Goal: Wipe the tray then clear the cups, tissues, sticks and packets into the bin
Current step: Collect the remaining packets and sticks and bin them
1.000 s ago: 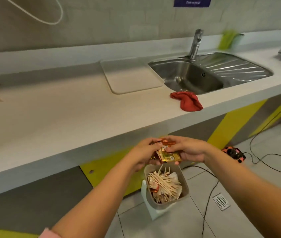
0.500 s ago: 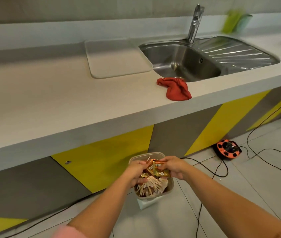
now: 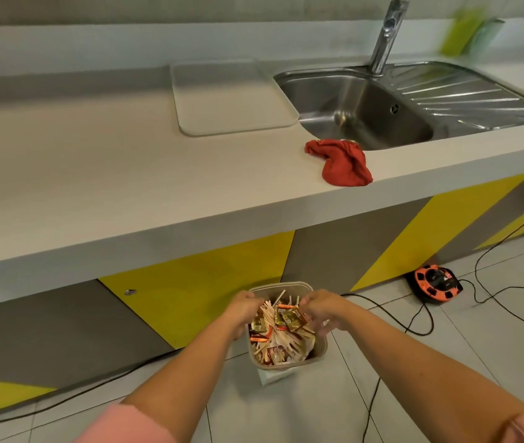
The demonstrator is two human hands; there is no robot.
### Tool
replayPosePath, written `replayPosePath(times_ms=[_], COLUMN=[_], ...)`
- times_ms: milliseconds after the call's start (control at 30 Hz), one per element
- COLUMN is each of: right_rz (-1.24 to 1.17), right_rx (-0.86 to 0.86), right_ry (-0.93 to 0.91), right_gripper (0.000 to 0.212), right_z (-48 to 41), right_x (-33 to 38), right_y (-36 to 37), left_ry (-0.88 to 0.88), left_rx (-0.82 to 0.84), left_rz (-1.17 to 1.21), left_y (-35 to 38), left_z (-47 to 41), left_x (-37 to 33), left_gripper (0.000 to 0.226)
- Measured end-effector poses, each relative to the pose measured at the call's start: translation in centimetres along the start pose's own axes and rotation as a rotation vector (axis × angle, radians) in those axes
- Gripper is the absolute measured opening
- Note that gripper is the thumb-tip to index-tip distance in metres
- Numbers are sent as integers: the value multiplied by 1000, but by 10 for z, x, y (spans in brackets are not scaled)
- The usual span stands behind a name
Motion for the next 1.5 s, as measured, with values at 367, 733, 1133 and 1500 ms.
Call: replayPosePath(times_ms=[367, 733, 1133, 1500], right_rz=[616, 836, 747, 747], right_rx=[93, 248, 74, 87], right_ry=[-240, -391, -773, -799], right_gripper=[32, 38, 31, 28], right_z=[44, 121, 158, 122], right_x=[88, 222, 353, 420], right_y=[58, 152, 268, 339], left_ry=[268, 392, 357, 246], left_rx=[22, -132, -657, -791], left_rz=[-608, -815, -516, -420], left_y=[-68, -224, -406, -505], left_z=[50, 126, 157, 135], left_x=[-19, -16, 25, 53], left_gripper=[28, 32, 22, 20])
Point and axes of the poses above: each hand's wrist, its own z-axis away from the middle knuckle, its own y-axis out of the palm, x = y × z, the point moved 2 cm from there along -z, towards the middle knuckle, and after that the axes turned 12 degrees about -z, right-handed, at the moved point
